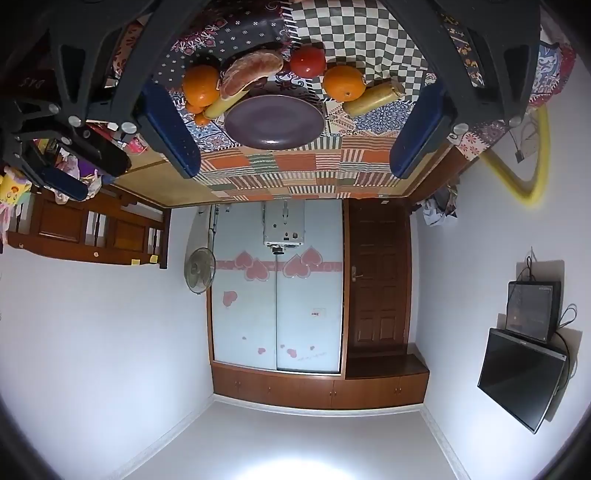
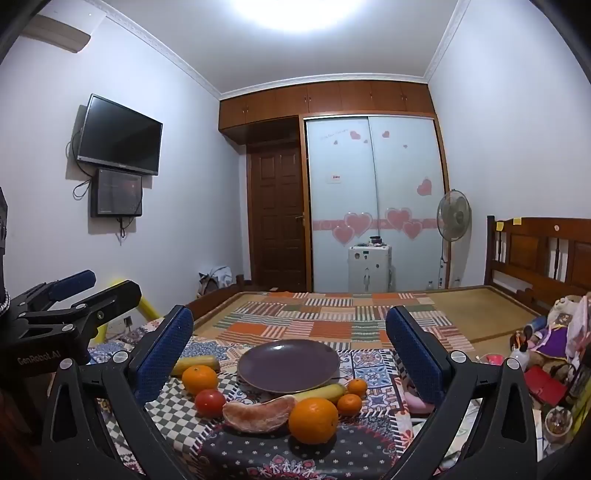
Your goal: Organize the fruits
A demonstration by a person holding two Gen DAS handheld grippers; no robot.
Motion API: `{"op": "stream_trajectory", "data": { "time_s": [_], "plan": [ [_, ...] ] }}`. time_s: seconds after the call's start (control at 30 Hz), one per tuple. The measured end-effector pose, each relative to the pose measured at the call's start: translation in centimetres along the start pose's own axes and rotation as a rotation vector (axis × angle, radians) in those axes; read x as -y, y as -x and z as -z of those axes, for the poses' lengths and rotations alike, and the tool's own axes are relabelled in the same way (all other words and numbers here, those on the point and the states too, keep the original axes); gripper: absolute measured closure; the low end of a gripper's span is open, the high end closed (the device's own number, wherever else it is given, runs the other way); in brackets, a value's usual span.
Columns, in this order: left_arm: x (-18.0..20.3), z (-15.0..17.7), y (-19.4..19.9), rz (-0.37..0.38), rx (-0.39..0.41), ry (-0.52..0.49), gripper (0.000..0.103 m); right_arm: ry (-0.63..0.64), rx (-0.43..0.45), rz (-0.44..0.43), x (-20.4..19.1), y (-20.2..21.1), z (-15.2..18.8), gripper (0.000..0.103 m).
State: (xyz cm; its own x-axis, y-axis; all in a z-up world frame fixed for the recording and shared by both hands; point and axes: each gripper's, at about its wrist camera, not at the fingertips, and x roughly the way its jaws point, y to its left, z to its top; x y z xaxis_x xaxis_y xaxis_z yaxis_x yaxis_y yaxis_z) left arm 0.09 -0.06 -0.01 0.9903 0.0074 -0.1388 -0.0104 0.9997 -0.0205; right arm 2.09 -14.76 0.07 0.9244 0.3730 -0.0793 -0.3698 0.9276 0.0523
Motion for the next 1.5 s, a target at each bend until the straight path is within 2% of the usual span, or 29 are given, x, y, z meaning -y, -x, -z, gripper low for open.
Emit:
{"op": "stream_trajectory", "data": {
  "time_s": [0.13, 0.2, 0.6, 1.5],
  "plan": [
    [0.64, -0.08, -0.47, 0.005, -0.011, -0.024, 0.0, -0.005, -0.004, -0.002, 0.09, 0.01, -0.01, 0.0],
    [0.71, 0.0, -0.08, 0.013, 0.01, -0.032, 0.0, -0.007, -0.003, -0.002, 0.21, 0.13, -0.06, 0.0],
    [0.26, 0.33, 0.08, 0.026, 0.006, 0.0, 0.0, -0.002, -0.016, 0.003, -0.32, -0.16, -0.16, 0.0],
    [0.57, 0.43, 0.41, 0.021, 0.031, -0.025, 0.0, -0.002, 0.004, 0.009, -0.45, 0.24, -0.05, 0.0]
  ]
}}
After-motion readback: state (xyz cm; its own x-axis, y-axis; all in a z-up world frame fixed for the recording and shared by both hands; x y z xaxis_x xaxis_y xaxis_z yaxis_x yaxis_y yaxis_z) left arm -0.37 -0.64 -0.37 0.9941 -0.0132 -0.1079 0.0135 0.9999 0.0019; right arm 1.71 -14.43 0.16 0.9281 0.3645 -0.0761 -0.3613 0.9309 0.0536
